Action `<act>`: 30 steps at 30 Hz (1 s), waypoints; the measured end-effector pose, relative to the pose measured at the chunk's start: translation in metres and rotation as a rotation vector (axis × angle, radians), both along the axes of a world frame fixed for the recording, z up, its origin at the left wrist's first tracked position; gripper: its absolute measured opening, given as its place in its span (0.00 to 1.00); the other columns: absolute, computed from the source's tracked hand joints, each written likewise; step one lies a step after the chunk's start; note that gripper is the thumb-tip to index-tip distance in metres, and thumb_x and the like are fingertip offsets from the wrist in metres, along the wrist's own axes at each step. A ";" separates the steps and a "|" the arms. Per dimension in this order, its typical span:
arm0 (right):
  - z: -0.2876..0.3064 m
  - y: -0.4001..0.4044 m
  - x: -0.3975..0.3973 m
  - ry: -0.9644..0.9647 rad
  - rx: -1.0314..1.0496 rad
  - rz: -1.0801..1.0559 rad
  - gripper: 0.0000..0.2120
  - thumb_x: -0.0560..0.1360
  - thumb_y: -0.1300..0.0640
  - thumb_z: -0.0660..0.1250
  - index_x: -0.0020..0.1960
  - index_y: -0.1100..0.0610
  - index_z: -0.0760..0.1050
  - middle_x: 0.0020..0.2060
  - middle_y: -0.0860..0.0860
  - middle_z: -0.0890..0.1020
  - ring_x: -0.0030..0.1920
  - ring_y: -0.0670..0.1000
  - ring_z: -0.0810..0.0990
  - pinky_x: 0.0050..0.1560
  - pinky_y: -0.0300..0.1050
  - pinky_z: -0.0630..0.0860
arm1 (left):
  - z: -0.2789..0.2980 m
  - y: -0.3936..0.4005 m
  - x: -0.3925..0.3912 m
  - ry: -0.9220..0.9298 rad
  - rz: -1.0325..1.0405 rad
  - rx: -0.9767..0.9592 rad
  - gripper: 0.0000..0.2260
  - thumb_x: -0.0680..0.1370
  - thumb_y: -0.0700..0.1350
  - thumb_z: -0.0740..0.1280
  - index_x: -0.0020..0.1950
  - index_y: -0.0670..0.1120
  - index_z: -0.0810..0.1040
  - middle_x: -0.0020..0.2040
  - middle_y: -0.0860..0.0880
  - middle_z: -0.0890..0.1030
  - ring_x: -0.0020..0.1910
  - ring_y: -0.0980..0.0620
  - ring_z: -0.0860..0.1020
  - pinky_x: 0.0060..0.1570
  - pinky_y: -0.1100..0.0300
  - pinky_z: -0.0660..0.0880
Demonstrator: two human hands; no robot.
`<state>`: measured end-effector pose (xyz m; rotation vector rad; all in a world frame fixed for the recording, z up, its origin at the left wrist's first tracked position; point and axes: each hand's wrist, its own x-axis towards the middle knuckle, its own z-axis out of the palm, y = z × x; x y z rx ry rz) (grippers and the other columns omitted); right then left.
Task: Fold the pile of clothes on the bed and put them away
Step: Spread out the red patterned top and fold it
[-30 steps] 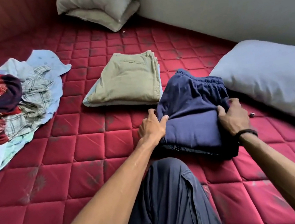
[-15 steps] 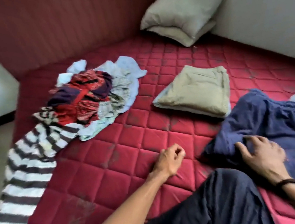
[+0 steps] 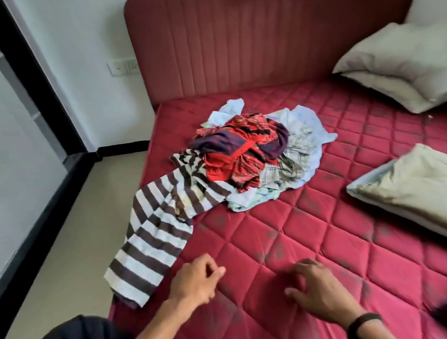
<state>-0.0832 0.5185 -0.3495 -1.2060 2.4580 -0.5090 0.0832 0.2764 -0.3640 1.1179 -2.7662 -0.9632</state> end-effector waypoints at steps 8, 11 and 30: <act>0.044 -0.150 -0.060 -0.151 -0.033 -0.100 0.27 0.77 0.45 0.72 0.73 0.48 0.70 0.55 0.49 0.83 0.57 0.49 0.82 0.56 0.43 0.74 | -0.014 -0.046 -0.041 -0.039 0.080 -0.111 0.20 0.77 0.69 0.62 0.42 0.53 0.72 0.31 0.53 0.82 0.35 0.58 0.81 0.46 0.55 0.80; 0.052 -0.215 -0.089 -0.069 -0.139 -0.150 0.38 0.76 0.48 0.74 0.81 0.48 0.58 0.70 0.58 0.75 0.69 0.58 0.75 0.64 0.49 0.73 | -0.011 -0.055 -0.049 -0.002 0.055 0.008 0.21 0.78 0.68 0.61 0.41 0.51 0.75 0.27 0.56 0.82 0.27 0.61 0.80 0.43 0.60 0.80; 0.206 -0.174 -0.113 0.298 -0.142 0.423 0.14 0.71 0.69 0.67 0.50 0.52 0.76 0.40 0.39 0.78 0.39 0.39 0.76 0.42 0.30 0.69 | 0.014 -0.053 -0.062 0.777 0.142 -0.342 0.32 0.77 0.51 0.74 0.79 0.56 0.66 0.78 0.50 0.66 0.77 0.53 0.63 0.69 0.50 0.72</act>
